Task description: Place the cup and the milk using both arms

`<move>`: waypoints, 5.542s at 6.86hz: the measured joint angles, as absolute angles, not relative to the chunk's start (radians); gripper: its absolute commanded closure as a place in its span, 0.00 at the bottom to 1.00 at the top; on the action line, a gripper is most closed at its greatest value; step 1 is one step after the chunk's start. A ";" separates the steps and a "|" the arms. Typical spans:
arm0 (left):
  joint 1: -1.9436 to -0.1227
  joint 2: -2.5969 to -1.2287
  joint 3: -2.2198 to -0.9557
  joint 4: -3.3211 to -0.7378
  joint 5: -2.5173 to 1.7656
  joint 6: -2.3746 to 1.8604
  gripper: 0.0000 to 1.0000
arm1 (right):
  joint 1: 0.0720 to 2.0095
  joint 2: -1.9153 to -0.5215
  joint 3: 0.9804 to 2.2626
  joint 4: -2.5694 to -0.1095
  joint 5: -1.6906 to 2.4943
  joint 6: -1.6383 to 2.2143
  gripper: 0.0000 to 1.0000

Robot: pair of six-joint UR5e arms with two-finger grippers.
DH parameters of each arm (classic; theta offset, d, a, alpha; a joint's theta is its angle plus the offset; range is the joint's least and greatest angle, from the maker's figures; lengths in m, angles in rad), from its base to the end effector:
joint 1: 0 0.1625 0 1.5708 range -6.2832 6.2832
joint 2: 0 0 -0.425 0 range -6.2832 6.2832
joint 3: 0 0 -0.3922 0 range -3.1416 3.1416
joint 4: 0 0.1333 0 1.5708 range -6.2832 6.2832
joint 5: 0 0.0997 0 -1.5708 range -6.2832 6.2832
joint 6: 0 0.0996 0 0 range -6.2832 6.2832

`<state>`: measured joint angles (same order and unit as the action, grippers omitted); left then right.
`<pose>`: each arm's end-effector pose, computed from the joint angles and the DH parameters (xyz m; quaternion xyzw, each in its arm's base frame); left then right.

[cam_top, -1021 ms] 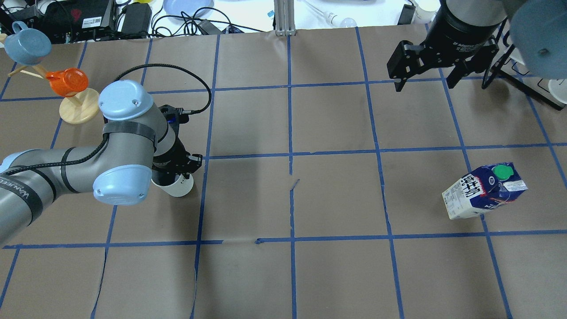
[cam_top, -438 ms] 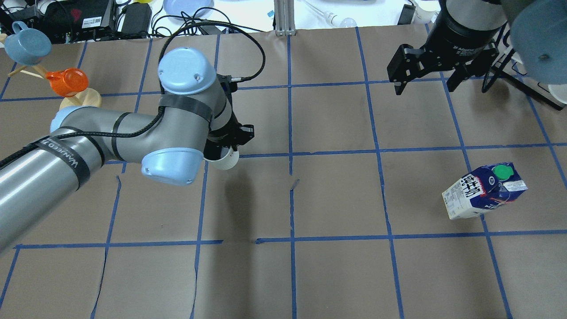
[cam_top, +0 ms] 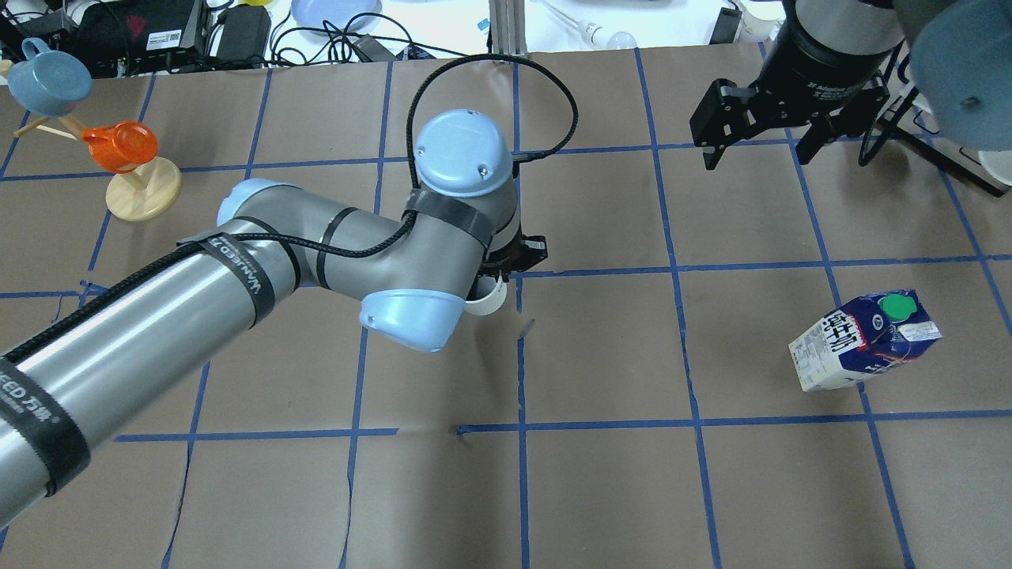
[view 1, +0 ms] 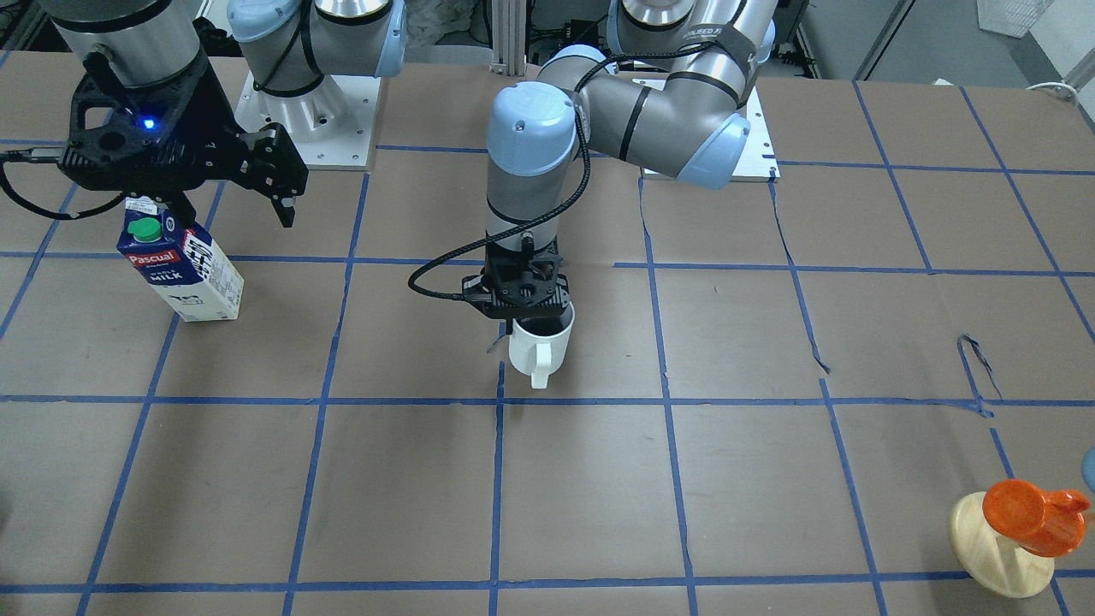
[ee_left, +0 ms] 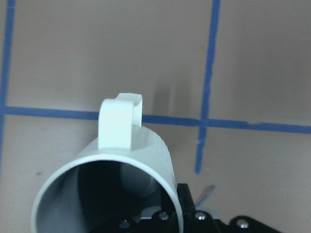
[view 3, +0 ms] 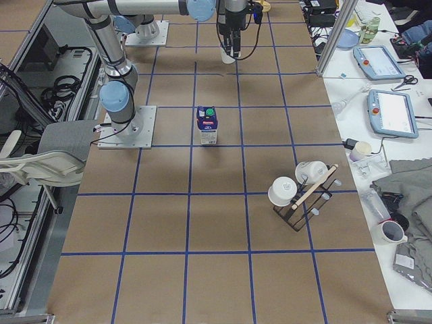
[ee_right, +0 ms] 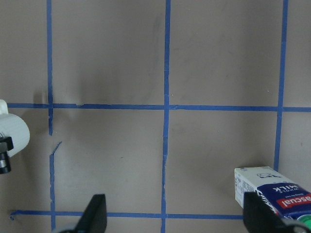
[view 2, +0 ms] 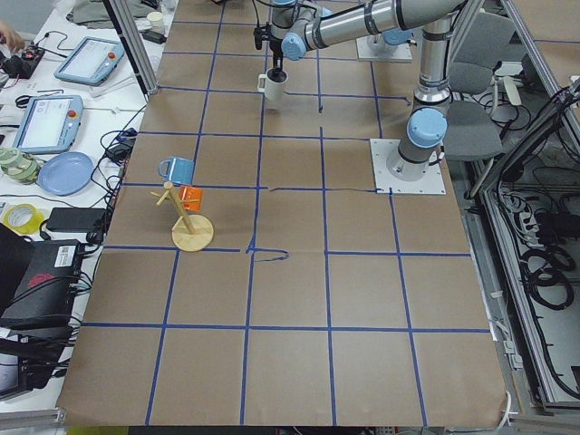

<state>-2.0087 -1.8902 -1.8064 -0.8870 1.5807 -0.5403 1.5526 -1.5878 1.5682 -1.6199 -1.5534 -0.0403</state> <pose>-0.3651 -0.4678 0.2734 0.0514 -0.9966 0.0591 0.0259 0.1261 -0.4936 0.5026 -0.0113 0.9993 -0.0346 0.0077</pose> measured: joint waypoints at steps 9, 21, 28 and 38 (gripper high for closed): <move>-1.913 -1.847 -1.797 -0.885 1.546 -0.428 0.07 | 1.427 -1.581 1.578 -1.587 -1.588 -0.208 0.00; -1.522 -1.546 -1.587 -1.468 1.583 0.105 0.00 | 1.115 -1.592 1.934 -1.590 -1.675 -0.410 0.51; -1.512 -1.545 -1.591 -1.477 1.575 0.108 0.00 | 1.166 -1.584 1.865 -1.608 -1.660 -0.387 0.59; -1.514 -1.546 -1.597 -1.479 1.579 0.106 0.00 | 1.786 -1.323 1.597 -1.629 -1.429 0.260 0.62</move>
